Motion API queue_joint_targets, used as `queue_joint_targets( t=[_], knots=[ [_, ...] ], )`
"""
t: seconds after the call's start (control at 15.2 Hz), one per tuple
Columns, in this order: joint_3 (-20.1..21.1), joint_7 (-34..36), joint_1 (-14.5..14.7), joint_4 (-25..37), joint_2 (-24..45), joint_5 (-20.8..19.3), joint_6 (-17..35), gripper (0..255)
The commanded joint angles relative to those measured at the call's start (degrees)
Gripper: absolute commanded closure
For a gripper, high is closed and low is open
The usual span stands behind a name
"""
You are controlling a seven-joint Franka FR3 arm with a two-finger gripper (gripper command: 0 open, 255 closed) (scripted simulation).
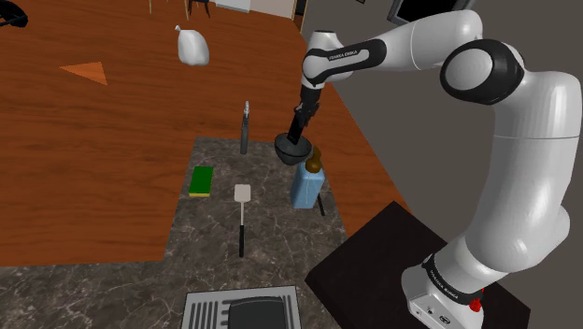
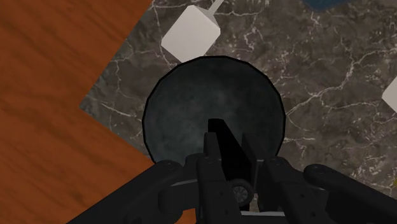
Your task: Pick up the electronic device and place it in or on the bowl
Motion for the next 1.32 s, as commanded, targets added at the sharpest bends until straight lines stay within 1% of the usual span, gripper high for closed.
queue_joint_targets(
  t=[0.0, 0.26, 0.33, 0.66, 0.92, 1.25],
  knots=[
    [0.0, 0.0, 0.0, 0.1, 0.1, 0.0, 0.1, 255],
    [0.0, 0.0, 0.0, 0.1, 0.1, 0.0, 0.1, 255],
    [0.0, 0.0, 0.0, 0.1, 0.1, 0.0, 0.1, 0],
    [0.0, 0.0, 0.0, 0.1, 0.1, 0.0, 0.1, 0],
    [0.3, -0.4, 0.0, 3.8, -2.3, 0.5, -6.0, 0],
    [0.3, -0.4, 0.0, 3.8, -2.3, 0.5, -6.0, 0]
  ],
)
